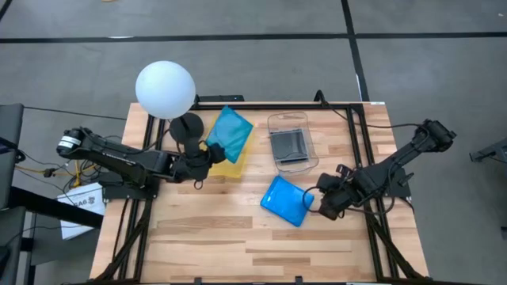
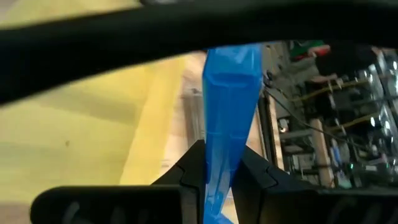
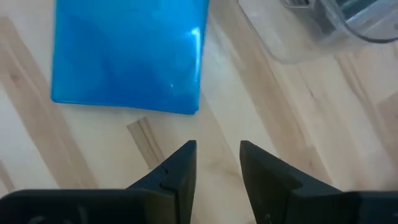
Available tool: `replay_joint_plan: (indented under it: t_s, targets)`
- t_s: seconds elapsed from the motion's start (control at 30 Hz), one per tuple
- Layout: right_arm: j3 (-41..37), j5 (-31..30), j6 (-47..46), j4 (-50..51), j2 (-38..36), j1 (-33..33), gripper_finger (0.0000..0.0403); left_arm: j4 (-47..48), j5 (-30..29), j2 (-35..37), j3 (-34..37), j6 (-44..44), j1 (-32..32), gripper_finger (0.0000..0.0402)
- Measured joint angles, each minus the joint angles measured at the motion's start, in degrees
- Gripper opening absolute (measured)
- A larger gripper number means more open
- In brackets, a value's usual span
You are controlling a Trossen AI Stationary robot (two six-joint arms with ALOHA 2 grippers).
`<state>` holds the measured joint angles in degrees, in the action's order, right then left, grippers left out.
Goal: Pick & place jewel cases by type
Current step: Put the blue CD case into the yellow bin
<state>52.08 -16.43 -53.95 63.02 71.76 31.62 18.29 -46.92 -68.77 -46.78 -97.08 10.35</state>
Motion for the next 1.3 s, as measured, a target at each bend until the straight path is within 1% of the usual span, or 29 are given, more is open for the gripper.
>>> replay_joint_plan:
  t_s: [0.1, 0.17, 0.33, 0.43, 0.63, 0.8, 1.1, 1.3]
  targets:
    - [-1.7, -0.3, 0.0, -2.5, -2.5, -0.4, 0.0116, 2.9, 0.1, -0.1, 0.0, -6.6, 0.1, 0.0038]
    - [-2.7, -0.6, 0.0, -4.0, -3.9, -1.1, 0.0116, 2.7, 0.1, -0.8, 0.0, -9.3, 0.0, 0.0038]
    - [-3.8, -1.8, 0.5, -5.1, -6.4, -3.3, 0.0116, 3.4, 0.7, -2.1, 0.0, -14.5, -1.3, 0.0038]
    - [-3.8, -2.2, 1.3, -5.4, -7.4, -4.4, 0.0116, 4.2, 2.6, -2.8, 0.1, -16.7, -2.1, 0.0038]
    - [-3.7, -2.4, 4.8, -7.5, -7.9, -5.9, 0.0116, 3.5, 2.7, -4.9, 0.1, -21.0, -2.7, 0.0038]
    - [-3.7, -2.3, 7.0, -8.9, -7.8, -6.6, 0.0116, 3.5, 3.1, -7.5, 0.1, -26.1, -2.7, 0.0038]
    - [-3.7, -2.2, 10.2, -12.0, -7.7, -7.0, 0.0116, 0.0, 3.1, -12.0, 0.1, -29.9, -2.6, 0.0037]
    - [-3.7, -1.9, 11.0, -12.6, -7.7, -7.0, 0.0116, 0.5, 3.0, -13.1, 0.1, -31.7, -2.6, 0.0037]
